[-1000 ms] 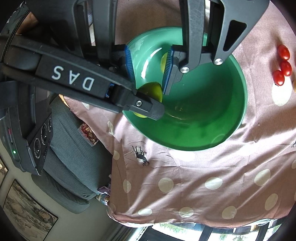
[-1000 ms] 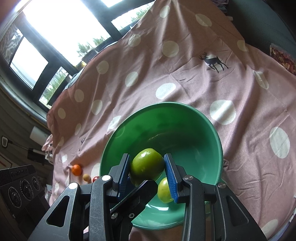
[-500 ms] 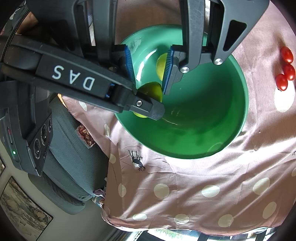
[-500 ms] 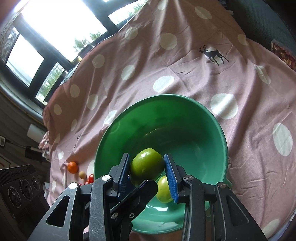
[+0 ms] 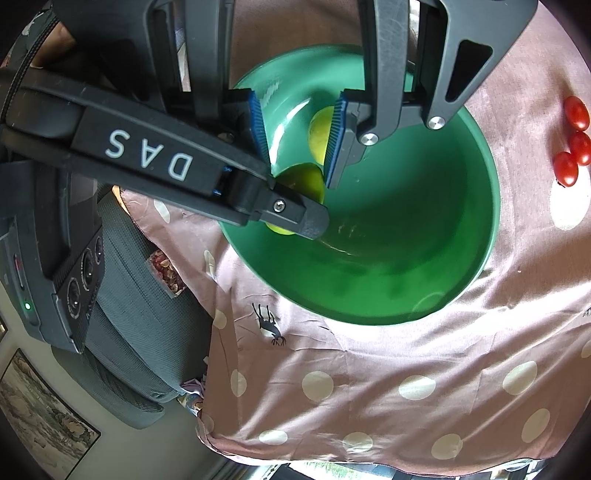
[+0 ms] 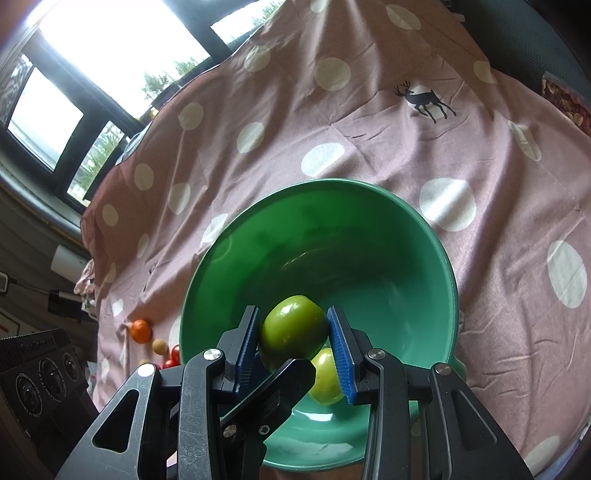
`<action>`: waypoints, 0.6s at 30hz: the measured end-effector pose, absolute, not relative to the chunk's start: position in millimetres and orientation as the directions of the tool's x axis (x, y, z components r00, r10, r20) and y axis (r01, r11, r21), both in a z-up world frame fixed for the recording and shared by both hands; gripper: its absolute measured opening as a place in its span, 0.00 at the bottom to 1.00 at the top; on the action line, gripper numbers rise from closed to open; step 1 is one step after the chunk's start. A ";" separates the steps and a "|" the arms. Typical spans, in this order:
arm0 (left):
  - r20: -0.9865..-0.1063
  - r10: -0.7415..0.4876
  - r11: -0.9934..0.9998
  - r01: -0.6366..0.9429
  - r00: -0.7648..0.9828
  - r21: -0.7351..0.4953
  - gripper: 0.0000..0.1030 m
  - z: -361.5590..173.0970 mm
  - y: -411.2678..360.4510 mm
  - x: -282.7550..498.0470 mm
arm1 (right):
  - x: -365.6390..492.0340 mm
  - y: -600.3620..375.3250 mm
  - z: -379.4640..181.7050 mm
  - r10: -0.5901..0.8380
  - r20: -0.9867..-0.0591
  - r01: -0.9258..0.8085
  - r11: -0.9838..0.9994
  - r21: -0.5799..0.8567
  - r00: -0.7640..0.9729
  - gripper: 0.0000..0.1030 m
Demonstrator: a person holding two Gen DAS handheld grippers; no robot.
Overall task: Organize fruits
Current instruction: 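Lower the green apple into the bowl and open the right gripper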
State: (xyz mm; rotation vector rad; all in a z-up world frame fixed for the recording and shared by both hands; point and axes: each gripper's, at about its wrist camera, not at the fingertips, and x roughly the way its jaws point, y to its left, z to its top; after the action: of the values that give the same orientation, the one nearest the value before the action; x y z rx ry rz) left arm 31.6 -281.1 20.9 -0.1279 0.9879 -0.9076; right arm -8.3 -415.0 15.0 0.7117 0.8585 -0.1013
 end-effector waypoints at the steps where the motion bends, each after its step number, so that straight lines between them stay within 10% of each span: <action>1: -0.666 -0.710 0.640 0.601 0.227 -0.478 0.28 20.4 -281.3 31.6 | -8.1 -415.1 14.9 0.192 -0.724 0.358 0.768 0.531 0.663 0.39; 18: -0.681 -0.698 0.650 0.597 0.223 -0.471 0.29 18.2 -284.1 32.7 | -6.7 -414.8 11.4 0.195 -0.734 0.370 0.762 0.531 0.651 0.39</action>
State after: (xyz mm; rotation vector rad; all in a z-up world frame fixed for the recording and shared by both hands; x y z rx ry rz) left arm 32.7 -284.1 18.2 -0.1176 1.0055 -0.8966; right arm -6.7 -414.8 11.4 0.7197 0.8753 -0.1099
